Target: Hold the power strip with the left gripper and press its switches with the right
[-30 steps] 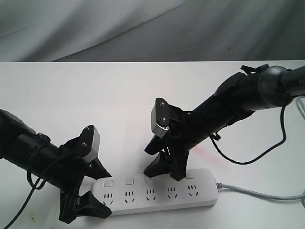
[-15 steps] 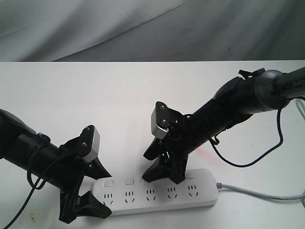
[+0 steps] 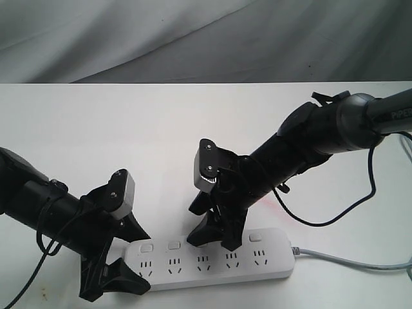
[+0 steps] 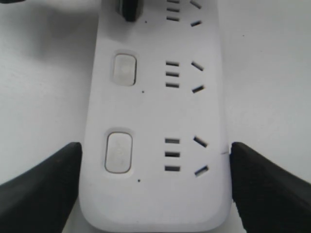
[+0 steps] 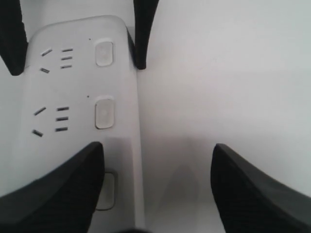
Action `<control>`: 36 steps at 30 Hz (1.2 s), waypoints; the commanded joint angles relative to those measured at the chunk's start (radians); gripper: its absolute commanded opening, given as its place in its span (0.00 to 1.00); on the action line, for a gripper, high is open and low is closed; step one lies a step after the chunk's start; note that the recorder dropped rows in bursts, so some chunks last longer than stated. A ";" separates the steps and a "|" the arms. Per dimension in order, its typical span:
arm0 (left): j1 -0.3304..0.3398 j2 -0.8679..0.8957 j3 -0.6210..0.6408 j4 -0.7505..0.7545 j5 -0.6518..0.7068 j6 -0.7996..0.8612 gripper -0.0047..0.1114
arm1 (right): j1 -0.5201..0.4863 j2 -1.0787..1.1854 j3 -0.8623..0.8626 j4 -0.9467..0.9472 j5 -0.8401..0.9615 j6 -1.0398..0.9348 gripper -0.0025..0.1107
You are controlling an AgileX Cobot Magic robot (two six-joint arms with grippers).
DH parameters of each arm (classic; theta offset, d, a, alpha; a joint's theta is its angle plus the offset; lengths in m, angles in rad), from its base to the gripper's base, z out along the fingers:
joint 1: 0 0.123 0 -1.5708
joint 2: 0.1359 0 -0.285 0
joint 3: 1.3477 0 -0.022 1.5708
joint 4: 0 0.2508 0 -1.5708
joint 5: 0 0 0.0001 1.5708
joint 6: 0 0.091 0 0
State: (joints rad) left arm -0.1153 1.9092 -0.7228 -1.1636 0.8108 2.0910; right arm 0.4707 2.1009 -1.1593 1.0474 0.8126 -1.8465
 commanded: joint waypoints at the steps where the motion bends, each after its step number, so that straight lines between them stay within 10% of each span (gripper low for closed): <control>1: -0.006 0.005 -0.002 0.000 -0.003 0.003 0.31 | 0.007 0.021 0.011 -0.126 -0.095 0.026 0.54; 36: -0.006 0.005 -0.002 0.000 -0.003 0.003 0.31 | 0.007 0.021 0.011 -0.320 -0.155 0.194 0.54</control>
State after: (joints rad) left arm -0.1176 1.9092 -0.7228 -1.1677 0.8089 2.0910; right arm 0.4855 2.0886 -1.1699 0.9080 0.7776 -1.6223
